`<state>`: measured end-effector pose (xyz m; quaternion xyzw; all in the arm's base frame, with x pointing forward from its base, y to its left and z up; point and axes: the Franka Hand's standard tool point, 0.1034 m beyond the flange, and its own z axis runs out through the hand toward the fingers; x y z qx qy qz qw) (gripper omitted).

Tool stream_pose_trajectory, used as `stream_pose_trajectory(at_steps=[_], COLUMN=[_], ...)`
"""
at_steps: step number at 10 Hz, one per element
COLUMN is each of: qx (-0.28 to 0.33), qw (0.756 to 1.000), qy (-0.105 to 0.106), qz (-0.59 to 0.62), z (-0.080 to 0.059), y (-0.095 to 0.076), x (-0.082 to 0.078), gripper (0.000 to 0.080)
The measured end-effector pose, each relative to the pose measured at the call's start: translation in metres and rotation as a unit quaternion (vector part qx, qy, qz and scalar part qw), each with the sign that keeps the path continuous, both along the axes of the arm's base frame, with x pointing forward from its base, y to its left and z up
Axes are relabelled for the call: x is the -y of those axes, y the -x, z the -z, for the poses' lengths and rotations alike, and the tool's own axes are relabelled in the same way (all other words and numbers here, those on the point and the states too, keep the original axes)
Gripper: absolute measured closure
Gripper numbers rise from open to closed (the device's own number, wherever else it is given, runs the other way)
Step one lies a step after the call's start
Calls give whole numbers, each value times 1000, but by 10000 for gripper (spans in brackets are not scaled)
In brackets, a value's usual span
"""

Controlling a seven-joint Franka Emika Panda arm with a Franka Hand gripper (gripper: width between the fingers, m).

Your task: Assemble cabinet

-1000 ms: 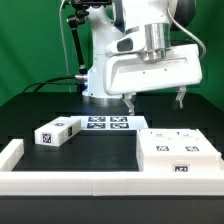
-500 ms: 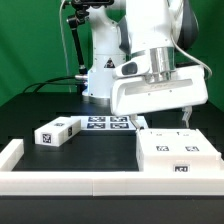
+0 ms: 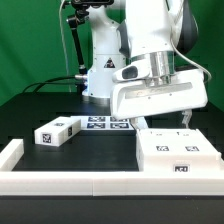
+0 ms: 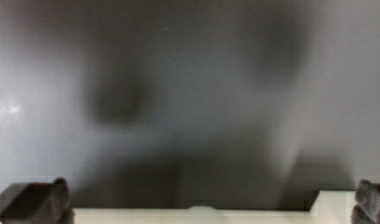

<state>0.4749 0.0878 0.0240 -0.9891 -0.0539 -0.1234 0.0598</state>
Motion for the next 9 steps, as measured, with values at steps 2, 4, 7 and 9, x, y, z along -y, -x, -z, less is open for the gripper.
stream_pose_trajectory(at_steps=[2,4,7,9], qx=[-6,-4,2,10], qw=[1000,1000,1000,1000], qy=[1,1,3,4], qz=[13,17,11,3], z=[10,15,18,19], y=[0,-7,-12,-21], x=[-3,0,1,1], gripper=[2,2,2,2])
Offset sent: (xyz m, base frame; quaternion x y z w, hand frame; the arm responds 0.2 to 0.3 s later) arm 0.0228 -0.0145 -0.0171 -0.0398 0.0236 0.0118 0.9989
